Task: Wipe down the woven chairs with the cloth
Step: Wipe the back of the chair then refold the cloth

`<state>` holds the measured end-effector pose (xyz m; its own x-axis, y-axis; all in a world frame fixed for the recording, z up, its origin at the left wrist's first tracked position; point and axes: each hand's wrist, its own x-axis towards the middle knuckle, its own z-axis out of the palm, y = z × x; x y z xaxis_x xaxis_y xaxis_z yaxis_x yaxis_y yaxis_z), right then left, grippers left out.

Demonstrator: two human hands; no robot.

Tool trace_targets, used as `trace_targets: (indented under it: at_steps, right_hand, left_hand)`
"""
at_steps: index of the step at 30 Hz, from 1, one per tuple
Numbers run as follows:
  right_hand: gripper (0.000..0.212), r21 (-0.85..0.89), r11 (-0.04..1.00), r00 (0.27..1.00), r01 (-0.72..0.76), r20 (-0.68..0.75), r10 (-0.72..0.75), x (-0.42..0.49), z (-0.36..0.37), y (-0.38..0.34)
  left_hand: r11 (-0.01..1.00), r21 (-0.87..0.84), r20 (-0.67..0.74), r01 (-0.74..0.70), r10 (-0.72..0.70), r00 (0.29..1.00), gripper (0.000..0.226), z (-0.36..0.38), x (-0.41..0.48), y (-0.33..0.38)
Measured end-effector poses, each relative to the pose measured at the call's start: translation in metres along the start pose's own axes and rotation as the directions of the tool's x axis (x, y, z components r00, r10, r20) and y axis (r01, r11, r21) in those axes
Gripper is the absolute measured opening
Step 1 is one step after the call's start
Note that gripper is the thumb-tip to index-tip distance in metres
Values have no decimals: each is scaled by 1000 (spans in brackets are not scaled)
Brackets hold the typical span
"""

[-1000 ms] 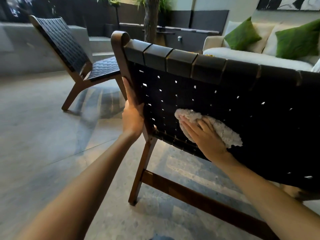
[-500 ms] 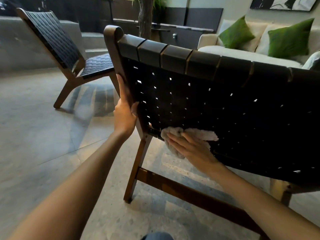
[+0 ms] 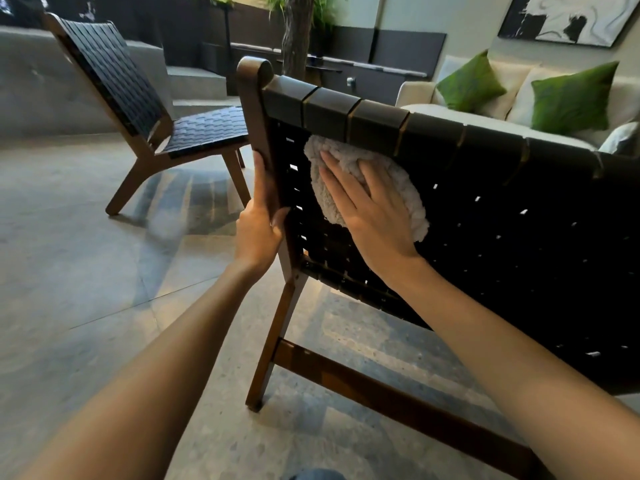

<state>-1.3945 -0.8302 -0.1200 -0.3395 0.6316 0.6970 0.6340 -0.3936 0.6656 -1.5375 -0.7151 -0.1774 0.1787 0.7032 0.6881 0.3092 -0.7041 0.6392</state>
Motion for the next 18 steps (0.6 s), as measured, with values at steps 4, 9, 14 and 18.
trace_targets:
  at_steps: [4,9,14,18]
  right_hand:
    - [61,96,995,997,-35,77,27,-11,25,-31]
    - [60,84,979,934,184,294,-201,-66,72,-82]
    - [77,120,942,764,314,557,-326,-109,96,-106]
    - [70,395,908,714,141,594,-370,-107,107,-104]
  left_hand:
    - [1000,-1,6,-17,17,1000,93,-1,1,-5]
    - [999,22,-24,-29,30,999,92,2,2,-8]
    - [999,13,3,-49,49,999,95,3,3,-12]
    - [999,22,-12,-44,45,999,95,4,2,-12]
